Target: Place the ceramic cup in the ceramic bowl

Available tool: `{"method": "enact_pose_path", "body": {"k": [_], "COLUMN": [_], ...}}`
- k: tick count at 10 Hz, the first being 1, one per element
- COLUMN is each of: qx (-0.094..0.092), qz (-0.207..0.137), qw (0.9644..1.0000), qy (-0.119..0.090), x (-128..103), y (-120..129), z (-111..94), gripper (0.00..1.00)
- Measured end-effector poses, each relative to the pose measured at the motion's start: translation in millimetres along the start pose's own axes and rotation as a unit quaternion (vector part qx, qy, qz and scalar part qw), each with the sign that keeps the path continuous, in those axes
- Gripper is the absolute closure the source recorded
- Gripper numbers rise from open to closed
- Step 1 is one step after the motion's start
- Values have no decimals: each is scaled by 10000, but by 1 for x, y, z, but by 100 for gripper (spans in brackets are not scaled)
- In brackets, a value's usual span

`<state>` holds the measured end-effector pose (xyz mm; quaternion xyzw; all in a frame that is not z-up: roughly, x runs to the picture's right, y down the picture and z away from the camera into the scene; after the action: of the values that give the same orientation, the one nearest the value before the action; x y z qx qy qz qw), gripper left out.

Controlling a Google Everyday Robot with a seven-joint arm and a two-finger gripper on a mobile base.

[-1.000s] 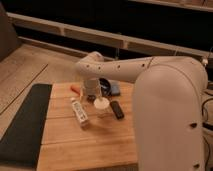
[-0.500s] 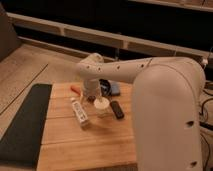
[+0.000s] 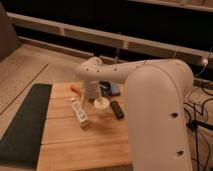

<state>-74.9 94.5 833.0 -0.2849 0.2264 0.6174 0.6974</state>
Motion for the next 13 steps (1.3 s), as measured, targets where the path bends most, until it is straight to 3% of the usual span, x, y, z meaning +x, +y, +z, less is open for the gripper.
{"method": "enact_pose_path", "body": {"k": [2,4,6,9,13], "qx": [51,129,173,260,389], "qz": [-22,-28,-8,49,134], "qw": [9999,9999,9998,9996,9991], "qy": [86,85,93,132,-118], "x": [-2,-5,-5,-3,-24], "y": [-3,-6,-7,-2,-6], "z": [11,12,9,-13,-65], "gripper": [57,79,95,100,100]}}
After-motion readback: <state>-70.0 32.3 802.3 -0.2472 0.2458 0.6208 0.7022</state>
